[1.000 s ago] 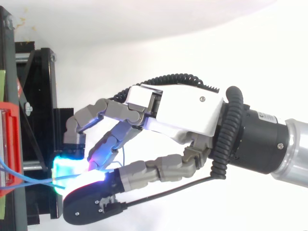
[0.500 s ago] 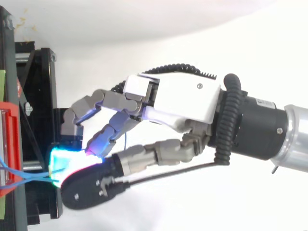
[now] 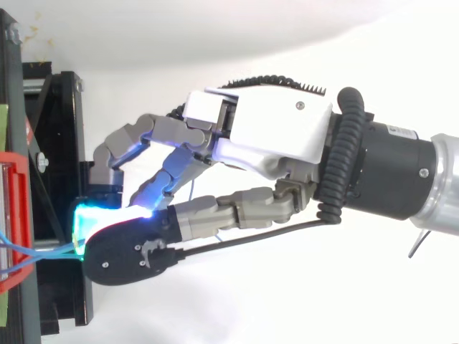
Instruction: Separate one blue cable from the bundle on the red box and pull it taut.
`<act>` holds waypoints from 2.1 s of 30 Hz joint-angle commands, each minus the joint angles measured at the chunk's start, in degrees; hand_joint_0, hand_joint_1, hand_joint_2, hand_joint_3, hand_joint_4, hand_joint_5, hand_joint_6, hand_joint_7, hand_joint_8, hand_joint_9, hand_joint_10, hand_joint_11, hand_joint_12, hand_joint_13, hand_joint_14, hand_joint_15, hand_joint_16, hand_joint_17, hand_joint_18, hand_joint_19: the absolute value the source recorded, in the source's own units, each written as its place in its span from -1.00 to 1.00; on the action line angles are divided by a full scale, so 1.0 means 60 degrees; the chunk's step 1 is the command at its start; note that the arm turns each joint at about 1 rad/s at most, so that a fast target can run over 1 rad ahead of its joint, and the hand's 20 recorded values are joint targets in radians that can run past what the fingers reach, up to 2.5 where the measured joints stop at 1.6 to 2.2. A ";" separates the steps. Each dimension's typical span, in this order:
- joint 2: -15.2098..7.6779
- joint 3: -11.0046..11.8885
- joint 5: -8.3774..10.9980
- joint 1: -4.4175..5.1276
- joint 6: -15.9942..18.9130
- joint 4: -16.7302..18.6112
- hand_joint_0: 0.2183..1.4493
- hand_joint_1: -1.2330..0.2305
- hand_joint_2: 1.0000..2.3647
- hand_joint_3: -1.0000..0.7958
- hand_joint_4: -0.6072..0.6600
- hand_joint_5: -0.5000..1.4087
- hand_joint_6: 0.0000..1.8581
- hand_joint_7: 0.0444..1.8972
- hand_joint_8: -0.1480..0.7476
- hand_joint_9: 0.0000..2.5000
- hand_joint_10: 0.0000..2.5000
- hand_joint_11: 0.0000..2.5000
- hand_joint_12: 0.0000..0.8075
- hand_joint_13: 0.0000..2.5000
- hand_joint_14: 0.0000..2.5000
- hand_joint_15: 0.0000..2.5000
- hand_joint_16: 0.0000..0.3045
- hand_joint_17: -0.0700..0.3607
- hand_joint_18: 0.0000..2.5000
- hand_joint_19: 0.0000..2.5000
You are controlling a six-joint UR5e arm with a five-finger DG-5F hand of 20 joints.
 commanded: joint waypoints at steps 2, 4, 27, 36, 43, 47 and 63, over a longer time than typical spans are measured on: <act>0.0004 0.0124 -0.0001 -0.0041 -0.0072 -0.0284 -0.37 -0.37 -0.98 -0.04 -0.02 -0.60 0.00 -0.07 -0.13 -0.18 -0.99 -0.65 -0.16 -0.34 -0.99 -0.65 -0.70 -0.19 -0.46 -0.65; 0.0004 0.0124 -0.0001 -0.0041 -0.0057 -0.0357 -0.35 -0.40 -0.98 -0.03 -0.11 -0.61 0.01 -0.06 -0.15 -0.20 -0.99 -0.65 -0.19 -0.35 -0.99 -0.65 -0.71 -0.21 -0.47 -0.65; 0.0004 0.0124 0.0014 0.0032 -0.0043 -0.0474 -0.30 -0.46 -0.98 -0.13 -0.15 -0.62 0.01 -0.05 -0.18 -0.21 -0.99 -0.64 -0.22 -0.36 -0.98 -0.66 -0.74 -0.26 -0.47 -0.65; 0.0004 0.0124 -0.0001 0.0032 -0.0028 -0.0577 -0.14 -0.51 -1.00 -0.42 -0.29 -0.64 0.03 -0.10 -0.26 -0.23 -0.99 -0.64 -0.26 -0.36 -0.99 -0.66 -0.75 -0.28 -0.45 -0.67; 0.0004 0.0124 -0.0001 0.0032 -0.0013 -0.0621 -0.48 -0.32 -1.00 -0.44 0.02 -0.61 -0.01 -0.09 -0.19 -0.18 -0.99 -0.65 -0.22 -0.34 -0.99 -0.65 -0.73 -0.25 -0.45 -0.63; 0.0004 0.0124 -0.0030 0.0032 -0.0013 -0.0650 -0.53 -0.22 -1.00 -0.44 0.04 -0.60 -0.02 -0.08 -0.17 -0.17 -0.99 -0.66 -0.19 -0.33 -0.99 -0.65 -0.72 -0.23 -0.45 -0.63; 0.0019 0.0168 -0.0045 0.0032 -0.0013 -0.0767 -0.22 -0.52 -0.98 -0.14 -0.25 -0.62 0.02 0.04 -0.22 -0.21 -0.99 -0.64 -0.24 -0.35 -0.99 -0.65 -0.75 -0.27 -0.44 -0.65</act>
